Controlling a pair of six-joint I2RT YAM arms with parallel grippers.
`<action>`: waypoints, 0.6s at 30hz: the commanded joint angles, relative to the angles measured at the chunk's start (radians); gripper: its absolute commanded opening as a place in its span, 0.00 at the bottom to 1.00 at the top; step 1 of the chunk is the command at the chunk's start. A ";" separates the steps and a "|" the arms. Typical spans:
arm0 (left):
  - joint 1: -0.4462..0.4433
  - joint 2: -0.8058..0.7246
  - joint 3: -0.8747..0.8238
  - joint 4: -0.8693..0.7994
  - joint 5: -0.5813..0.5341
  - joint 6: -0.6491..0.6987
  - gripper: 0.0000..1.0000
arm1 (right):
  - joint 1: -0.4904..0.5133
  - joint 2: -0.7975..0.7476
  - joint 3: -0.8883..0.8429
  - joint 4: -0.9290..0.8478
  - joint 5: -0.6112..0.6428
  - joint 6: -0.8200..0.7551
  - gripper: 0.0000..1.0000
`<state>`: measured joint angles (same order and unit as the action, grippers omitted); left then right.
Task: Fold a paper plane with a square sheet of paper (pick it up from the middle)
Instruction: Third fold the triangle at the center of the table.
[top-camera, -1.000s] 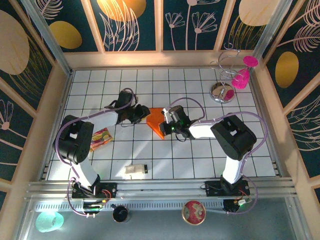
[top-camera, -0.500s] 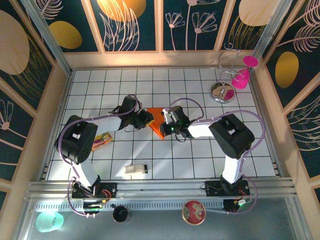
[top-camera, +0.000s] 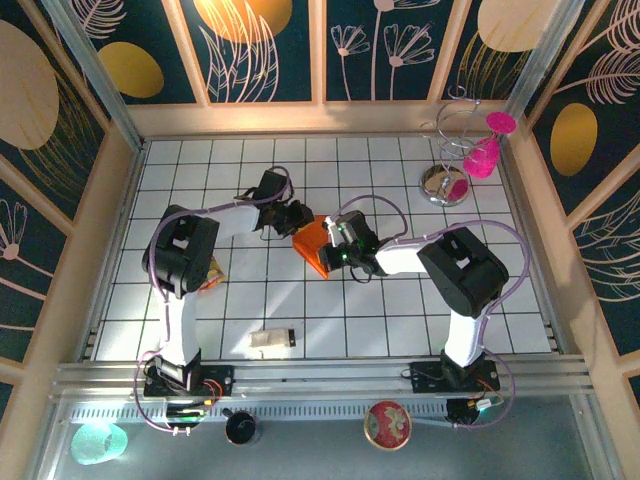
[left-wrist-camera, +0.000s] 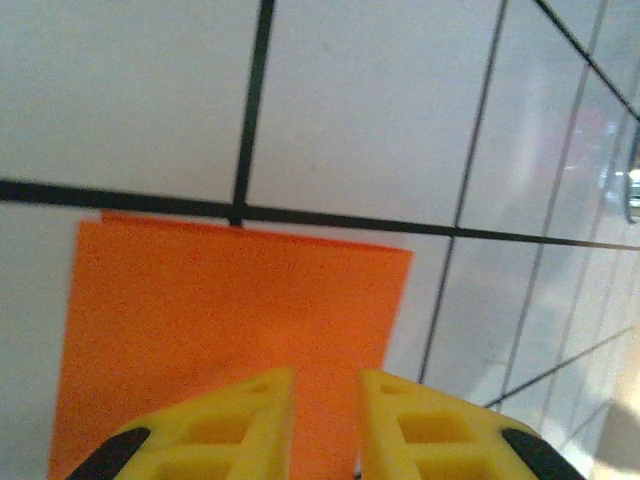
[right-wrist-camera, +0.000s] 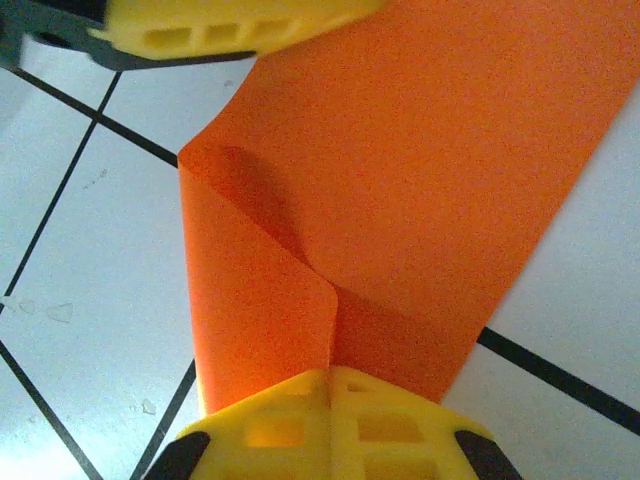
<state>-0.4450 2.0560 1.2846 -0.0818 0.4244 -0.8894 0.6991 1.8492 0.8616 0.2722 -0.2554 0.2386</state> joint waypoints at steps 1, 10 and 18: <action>0.002 0.048 0.064 -0.117 -0.031 0.076 0.22 | -0.009 0.017 0.029 -0.017 0.001 0.000 0.00; 0.002 0.090 0.072 -0.176 -0.038 0.128 0.21 | -0.012 0.013 0.036 -0.007 0.021 0.004 0.00; 0.002 0.093 0.073 -0.180 -0.032 0.138 0.20 | -0.012 0.016 0.034 -0.006 0.047 0.004 0.00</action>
<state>-0.4446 2.1105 1.3540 -0.1810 0.4026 -0.7765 0.6964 1.8507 0.8707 0.2718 -0.2352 0.2390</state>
